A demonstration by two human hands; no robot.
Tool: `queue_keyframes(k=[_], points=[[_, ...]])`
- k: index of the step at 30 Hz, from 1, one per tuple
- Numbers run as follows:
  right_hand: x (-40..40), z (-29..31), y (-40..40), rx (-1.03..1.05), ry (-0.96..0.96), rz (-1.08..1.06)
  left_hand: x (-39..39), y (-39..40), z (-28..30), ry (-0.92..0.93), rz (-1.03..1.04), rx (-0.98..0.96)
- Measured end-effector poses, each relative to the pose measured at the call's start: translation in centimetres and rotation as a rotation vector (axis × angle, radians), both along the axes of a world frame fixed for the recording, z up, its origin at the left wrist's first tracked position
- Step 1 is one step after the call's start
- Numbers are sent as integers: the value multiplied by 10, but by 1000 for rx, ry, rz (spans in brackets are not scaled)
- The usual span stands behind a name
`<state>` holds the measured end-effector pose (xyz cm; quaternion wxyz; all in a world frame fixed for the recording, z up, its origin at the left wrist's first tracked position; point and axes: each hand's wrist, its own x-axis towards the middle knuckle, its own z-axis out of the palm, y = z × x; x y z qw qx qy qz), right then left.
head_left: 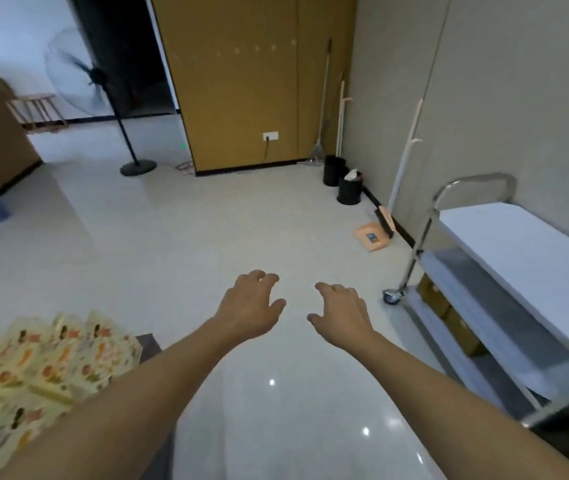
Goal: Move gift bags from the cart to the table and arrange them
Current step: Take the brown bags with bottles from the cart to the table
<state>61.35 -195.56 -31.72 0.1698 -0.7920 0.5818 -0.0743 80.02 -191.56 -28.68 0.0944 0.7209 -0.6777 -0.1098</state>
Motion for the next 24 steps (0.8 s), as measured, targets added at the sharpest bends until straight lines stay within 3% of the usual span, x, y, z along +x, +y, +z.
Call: queue_keyframes(k=[9,24], points=[[-128,-55,-95,174,-1,-340,-123,-152,-45,-26,-329,115],[-163,-148,-241,368,-52,-886,-191,-408,-140,-50,-881,301]])
